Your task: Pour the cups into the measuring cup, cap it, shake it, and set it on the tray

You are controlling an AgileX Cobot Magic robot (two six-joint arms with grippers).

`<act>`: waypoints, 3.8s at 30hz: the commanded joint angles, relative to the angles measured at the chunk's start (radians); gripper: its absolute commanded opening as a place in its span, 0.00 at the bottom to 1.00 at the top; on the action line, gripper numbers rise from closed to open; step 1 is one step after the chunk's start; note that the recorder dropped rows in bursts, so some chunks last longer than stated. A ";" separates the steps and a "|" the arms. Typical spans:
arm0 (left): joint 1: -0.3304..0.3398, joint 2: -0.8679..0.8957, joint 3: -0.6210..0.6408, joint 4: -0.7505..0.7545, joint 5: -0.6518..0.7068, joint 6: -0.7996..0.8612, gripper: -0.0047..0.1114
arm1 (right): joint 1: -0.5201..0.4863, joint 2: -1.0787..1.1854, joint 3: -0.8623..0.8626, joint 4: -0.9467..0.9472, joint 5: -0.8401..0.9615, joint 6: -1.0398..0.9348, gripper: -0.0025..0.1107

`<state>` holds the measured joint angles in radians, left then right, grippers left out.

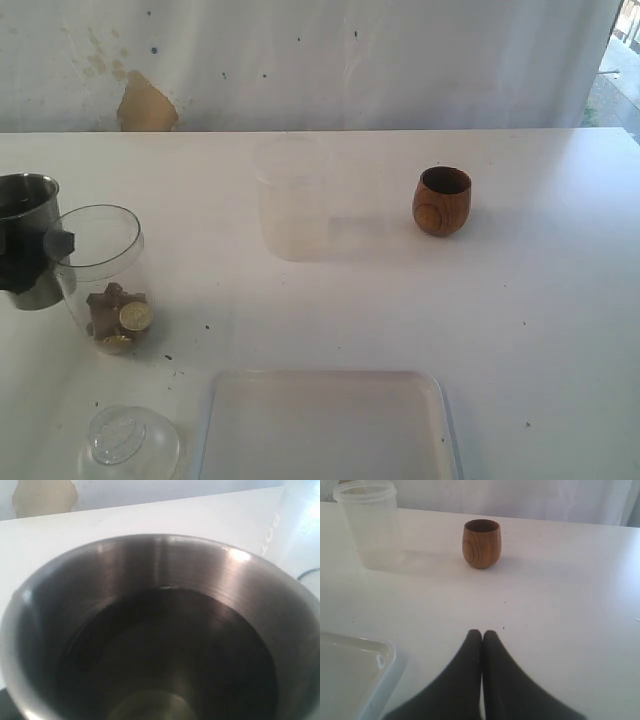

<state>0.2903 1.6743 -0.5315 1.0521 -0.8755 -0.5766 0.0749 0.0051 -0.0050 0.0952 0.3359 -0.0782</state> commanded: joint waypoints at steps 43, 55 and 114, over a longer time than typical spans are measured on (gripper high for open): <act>-0.063 -0.008 0.017 -0.250 0.118 0.196 0.04 | -0.005 -0.005 0.005 -0.001 0.000 0.004 0.02; -0.063 0.053 0.143 -0.341 -0.091 0.295 0.04 | -0.005 -0.005 0.005 -0.001 0.000 0.004 0.02; -0.140 0.137 -0.001 -0.444 -0.346 0.367 0.04 | -0.005 -0.005 0.005 -0.001 0.000 0.004 0.02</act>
<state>0.1544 1.8404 -0.5084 0.6091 -1.1419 -0.1746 0.0749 0.0051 -0.0050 0.0952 0.3359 -0.0743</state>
